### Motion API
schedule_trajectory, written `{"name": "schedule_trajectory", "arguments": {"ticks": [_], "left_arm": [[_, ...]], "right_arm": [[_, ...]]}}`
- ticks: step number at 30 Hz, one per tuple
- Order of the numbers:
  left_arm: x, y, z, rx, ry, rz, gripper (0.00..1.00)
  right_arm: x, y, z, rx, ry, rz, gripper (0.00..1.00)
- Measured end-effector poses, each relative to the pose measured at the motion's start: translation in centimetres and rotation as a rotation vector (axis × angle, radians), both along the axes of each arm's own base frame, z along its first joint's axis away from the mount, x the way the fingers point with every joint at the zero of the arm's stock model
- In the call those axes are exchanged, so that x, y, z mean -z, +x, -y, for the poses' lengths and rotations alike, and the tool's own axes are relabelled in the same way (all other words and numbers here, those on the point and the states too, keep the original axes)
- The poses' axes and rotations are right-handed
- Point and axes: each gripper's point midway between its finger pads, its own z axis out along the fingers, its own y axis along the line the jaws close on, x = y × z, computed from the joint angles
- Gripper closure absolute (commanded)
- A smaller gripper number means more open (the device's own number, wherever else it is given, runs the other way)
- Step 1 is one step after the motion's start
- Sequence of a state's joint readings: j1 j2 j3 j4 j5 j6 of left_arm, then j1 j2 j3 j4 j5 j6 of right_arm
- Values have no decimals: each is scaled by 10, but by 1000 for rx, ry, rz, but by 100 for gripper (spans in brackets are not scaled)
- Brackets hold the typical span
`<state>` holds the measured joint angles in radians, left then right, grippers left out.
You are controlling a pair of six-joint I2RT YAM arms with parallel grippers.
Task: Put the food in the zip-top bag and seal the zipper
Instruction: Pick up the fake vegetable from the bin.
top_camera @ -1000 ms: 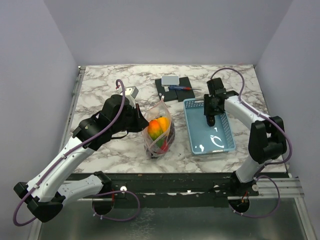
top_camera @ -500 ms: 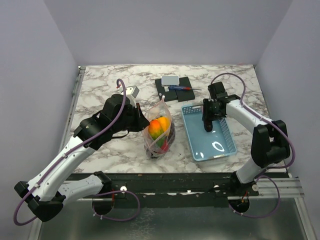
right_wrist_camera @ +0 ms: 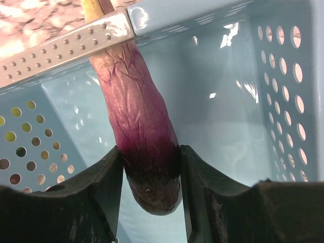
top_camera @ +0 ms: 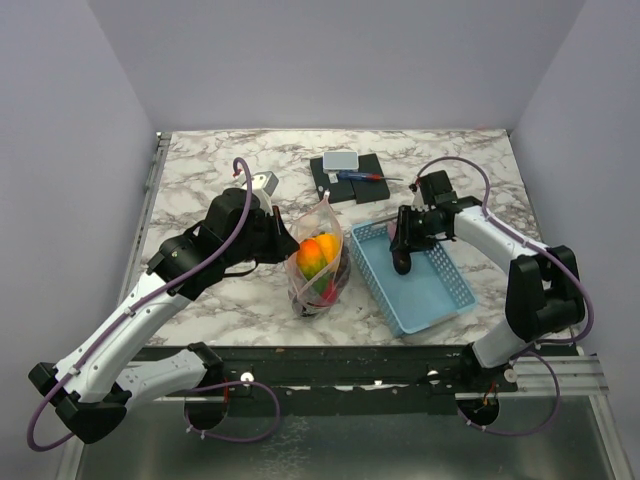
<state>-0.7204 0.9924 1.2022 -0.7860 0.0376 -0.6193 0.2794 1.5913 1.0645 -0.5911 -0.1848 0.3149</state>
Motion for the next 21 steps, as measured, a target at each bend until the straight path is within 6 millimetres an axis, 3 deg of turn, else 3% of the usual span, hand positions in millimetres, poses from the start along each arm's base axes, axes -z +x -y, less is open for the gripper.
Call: {"name": "schedule_trajectory", "arguments": {"ticks": [7,11,14,21], "left_arm": [[1,0,0,2,1,4,100],[1,0,0,5,3,8,100],[1,0,0,7,4,11,100],[0,1,0,8,3,16,100]], "right_arm": [[-10,-7,-22,-43,141,-30,81],[-11,-8,-24,-43,152,-34,84],[-11,-5,-16,-21,108,-16,86],[-17,6,24,53,-138,67,86]]}}
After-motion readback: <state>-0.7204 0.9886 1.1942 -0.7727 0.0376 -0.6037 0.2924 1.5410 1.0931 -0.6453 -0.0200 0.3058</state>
